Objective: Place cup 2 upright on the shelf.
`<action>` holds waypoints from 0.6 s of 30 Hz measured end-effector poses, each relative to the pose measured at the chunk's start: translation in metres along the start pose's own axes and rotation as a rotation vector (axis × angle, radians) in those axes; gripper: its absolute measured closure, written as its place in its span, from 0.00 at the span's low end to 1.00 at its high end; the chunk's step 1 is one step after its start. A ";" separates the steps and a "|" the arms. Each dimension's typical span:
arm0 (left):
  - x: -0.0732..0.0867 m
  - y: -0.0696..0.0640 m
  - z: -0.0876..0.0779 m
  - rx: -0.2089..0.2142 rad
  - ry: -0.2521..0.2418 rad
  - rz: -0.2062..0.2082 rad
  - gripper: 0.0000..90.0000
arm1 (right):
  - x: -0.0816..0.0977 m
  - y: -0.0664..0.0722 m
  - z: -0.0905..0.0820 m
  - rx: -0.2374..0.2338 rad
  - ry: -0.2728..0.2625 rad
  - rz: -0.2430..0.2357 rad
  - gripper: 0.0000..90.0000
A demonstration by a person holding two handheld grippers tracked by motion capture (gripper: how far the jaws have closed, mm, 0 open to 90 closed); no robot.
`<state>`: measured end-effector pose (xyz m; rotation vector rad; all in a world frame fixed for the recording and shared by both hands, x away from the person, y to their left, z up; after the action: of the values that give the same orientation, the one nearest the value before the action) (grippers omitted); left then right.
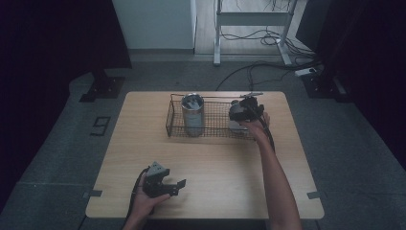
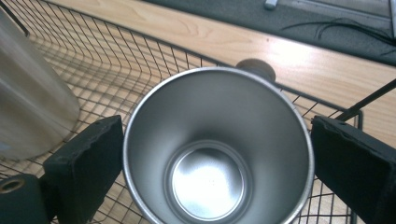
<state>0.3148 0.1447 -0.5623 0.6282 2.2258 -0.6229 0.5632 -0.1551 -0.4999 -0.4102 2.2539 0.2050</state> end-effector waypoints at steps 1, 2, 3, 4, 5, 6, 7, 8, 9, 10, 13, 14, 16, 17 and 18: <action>0.000 0.000 0.000 0.001 0.000 0.001 0.16 | -0.002 0.000 -0.002 -0.001 -0.014 0.001 0.06; 0.000 -0.001 0.000 0.001 -0.002 0.001 0.16 | -0.003 0.000 -0.005 -0.001 -0.025 0.000 0.07; 0.000 -0.001 0.000 0.001 -0.002 0.002 0.16 | -0.005 0.001 -0.007 -0.005 -0.036 0.000 0.07; 0.000 -0.001 0.000 0.001 -0.002 0.003 0.16 | -0.006 0.001 -0.010 -0.009 -0.043 0.001 0.07; 0.000 -0.001 0.000 0.001 -0.002 0.003 0.16 | -0.007 0.001 -0.012 -0.008 -0.052 0.002 0.07; 0.000 -0.001 0.000 0.001 -0.001 0.003 0.16 | -0.008 0.000 -0.015 -0.008 -0.057 0.004 0.06; 0.000 -0.001 0.000 0.001 0.000 0.004 0.16 | -0.008 0.000 -0.017 -0.008 -0.062 0.005 0.06; 0.000 -0.001 0.000 0.001 0.000 0.004 0.16 | -0.008 0.000 -0.017 -0.008 -0.062 0.005 0.06; 0.000 -0.002 0.000 0.001 -0.001 0.005 0.16 | -0.008 0.000 -0.021 -0.008 -0.077 0.007 0.06; 0.000 -0.002 -0.001 0.001 -0.002 0.005 0.16 | -0.008 0.000 -0.024 -0.008 -0.084 0.005 0.06; 0.000 -0.002 -0.001 0.000 -0.002 0.004 0.16 | -0.008 0.000 -0.031 -0.019 -0.099 0.003 0.06; 0.000 -0.002 -0.001 0.000 -0.002 0.004 0.16 | -0.008 0.000 -0.031 -0.019 -0.099 0.003 0.06; 0.000 -0.001 -0.001 -0.001 -0.002 0.004 0.16 | -0.007 0.002 -0.039 -0.034 -0.118 0.000 0.06; 0.000 0.000 -0.001 -0.003 -0.002 0.004 0.16 | -0.006 0.002 -0.042 -0.037 -0.121 -0.004 0.06; 0.000 0.000 -0.002 -0.004 -0.002 0.004 0.16 | -0.005 0.002 -0.044 -0.039 -0.124 -0.003 0.06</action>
<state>0.3141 0.1456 -0.5610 0.6299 2.2231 -0.6170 0.5349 -0.1643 -0.4671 -0.4109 2.1300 0.2661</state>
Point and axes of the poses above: each handheld gripper's, and its own axes: z roughly forward along the jaws, x roughly out of its underside, y roughly to its left, the point moved 6 cm from there along z, roughly forward along the jaws
